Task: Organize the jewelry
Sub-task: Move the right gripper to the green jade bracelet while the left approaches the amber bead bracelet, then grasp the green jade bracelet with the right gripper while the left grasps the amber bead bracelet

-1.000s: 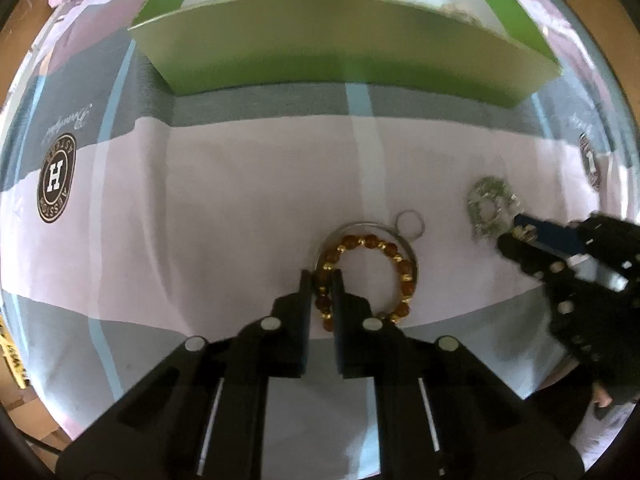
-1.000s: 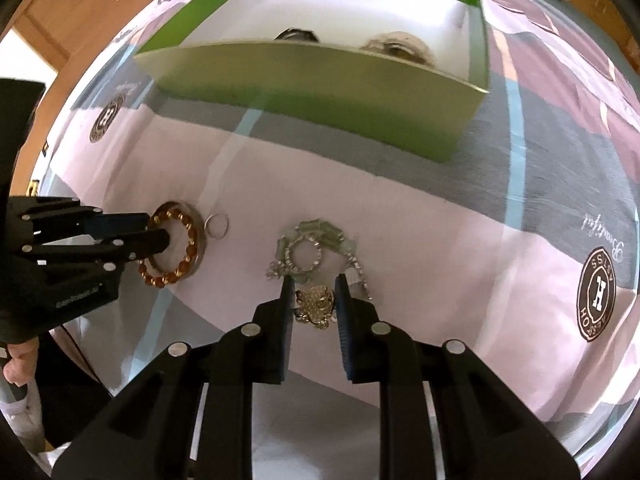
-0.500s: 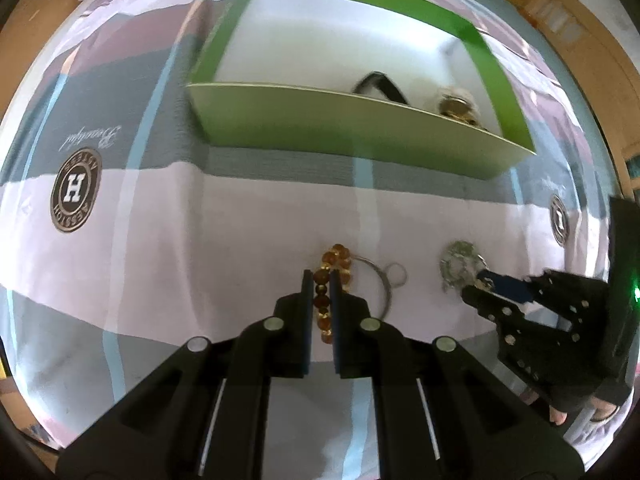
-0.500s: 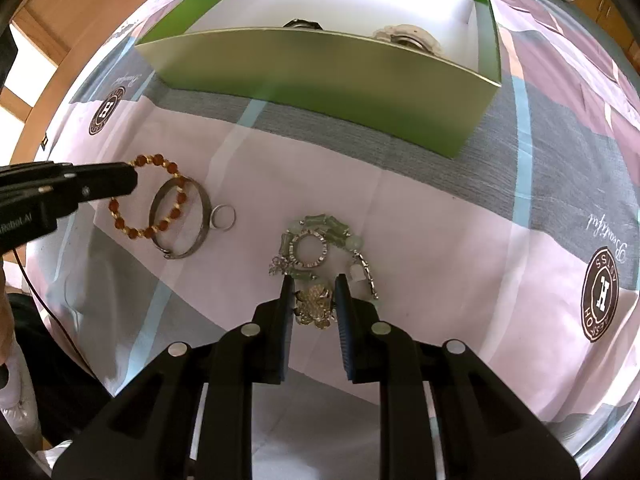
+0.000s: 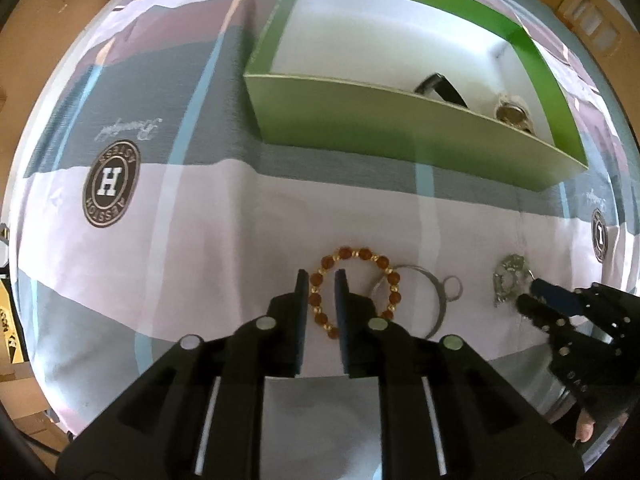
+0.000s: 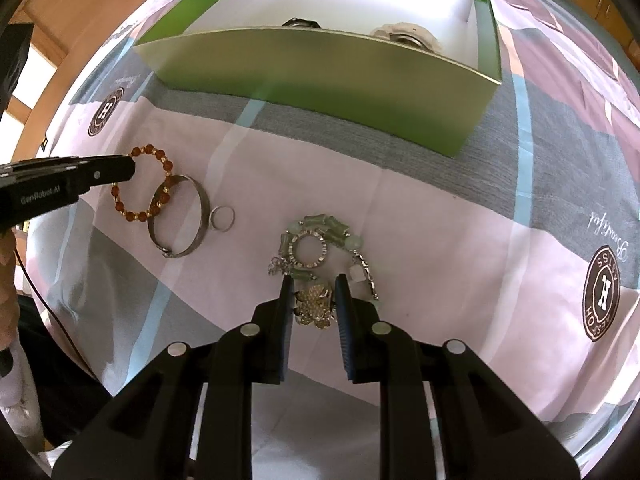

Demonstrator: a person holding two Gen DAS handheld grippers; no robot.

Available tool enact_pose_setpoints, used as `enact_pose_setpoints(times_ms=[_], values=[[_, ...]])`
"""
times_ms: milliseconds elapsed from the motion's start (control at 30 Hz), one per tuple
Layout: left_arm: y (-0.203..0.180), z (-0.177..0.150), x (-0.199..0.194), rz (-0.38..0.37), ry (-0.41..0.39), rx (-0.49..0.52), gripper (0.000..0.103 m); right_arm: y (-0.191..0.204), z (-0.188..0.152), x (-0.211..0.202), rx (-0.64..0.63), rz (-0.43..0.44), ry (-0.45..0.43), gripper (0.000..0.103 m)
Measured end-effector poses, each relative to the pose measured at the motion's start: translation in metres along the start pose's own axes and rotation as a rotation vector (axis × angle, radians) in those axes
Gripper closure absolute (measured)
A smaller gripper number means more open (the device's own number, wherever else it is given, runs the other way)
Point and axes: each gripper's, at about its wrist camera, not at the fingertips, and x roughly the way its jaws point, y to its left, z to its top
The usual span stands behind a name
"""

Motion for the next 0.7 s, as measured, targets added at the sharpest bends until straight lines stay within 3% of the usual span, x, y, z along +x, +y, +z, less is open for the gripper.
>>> enact_pose_setpoints(times_ms=[100,267,400,567,700], values=[[0.005,0.001,-0.005,-0.016,-0.011,-0.012,0.089,-0.010,0.003,-0.010,0.040,0.014,-0.043,0.082],[-0.020,-0.004,0.000,-0.095,0.011,0.063,0.083,-0.025,0.006,-0.016,0.109,-0.004,-0.085,0.082],[-0.038,-0.003,0.012,-0.074,0.032,0.107,0.076,-0.036,0.010,-0.006,0.151,-0.013,-0.069,0.082],[-0.033,0.001,0.025,-0.071,0.059,0.081,0.068,-0.033,0.012,0.000,0.136,0.001,-0.059,0.081],[-0.025,0.004,0.030,-0.079,0.064,0.050,0.064,-0.022,0.013,0.007,0.085,-0.048,-0.052,0.066]])
